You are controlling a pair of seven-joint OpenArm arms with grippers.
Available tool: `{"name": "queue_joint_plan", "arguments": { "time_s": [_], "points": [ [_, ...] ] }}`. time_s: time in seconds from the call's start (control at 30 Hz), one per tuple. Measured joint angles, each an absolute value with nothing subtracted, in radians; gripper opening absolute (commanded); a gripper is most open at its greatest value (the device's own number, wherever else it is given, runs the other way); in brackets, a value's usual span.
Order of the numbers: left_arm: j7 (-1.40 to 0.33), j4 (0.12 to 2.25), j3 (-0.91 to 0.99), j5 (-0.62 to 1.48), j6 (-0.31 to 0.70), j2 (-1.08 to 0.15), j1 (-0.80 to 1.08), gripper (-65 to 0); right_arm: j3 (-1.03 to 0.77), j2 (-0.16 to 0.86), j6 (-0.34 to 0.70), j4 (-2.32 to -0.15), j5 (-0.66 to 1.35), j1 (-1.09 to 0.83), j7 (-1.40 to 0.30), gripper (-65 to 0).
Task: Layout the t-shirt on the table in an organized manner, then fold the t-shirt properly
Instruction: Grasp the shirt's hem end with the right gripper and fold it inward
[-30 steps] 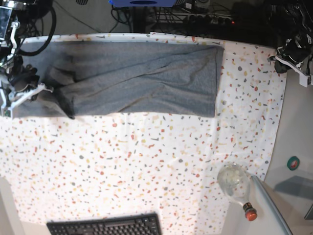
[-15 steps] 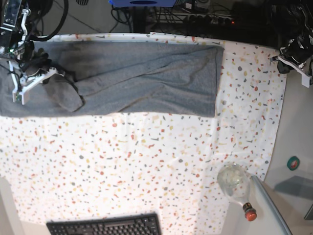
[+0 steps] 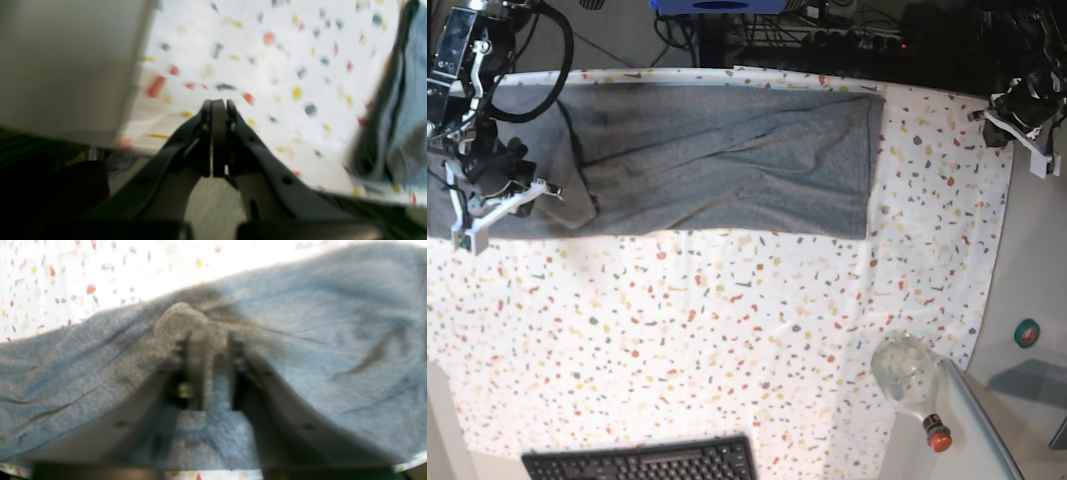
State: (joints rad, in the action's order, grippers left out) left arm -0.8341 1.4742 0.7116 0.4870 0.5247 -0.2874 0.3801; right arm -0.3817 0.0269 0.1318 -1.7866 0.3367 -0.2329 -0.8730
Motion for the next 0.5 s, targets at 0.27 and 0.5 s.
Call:
{"name": "queue_joint_plan", "arguments": {
  "time_s": [0.27, 0.5],
  "points": [
    [-0.706, 1.598, 0.427, 0.497, 0.527, -0.272, 0.485, -65.0, -0.344, 0.027, 0.133, -1.693, 0.335, -0.213, -0.863, -65.0],
    [-0.691, 1.510, 0.397, 0.431, 0.524, -0.191, 0.281, -65.0, -0.534, 0.149, 0.139, -1.493, 0.332, -0.133, -0.688, -65.0]
  ]
}}
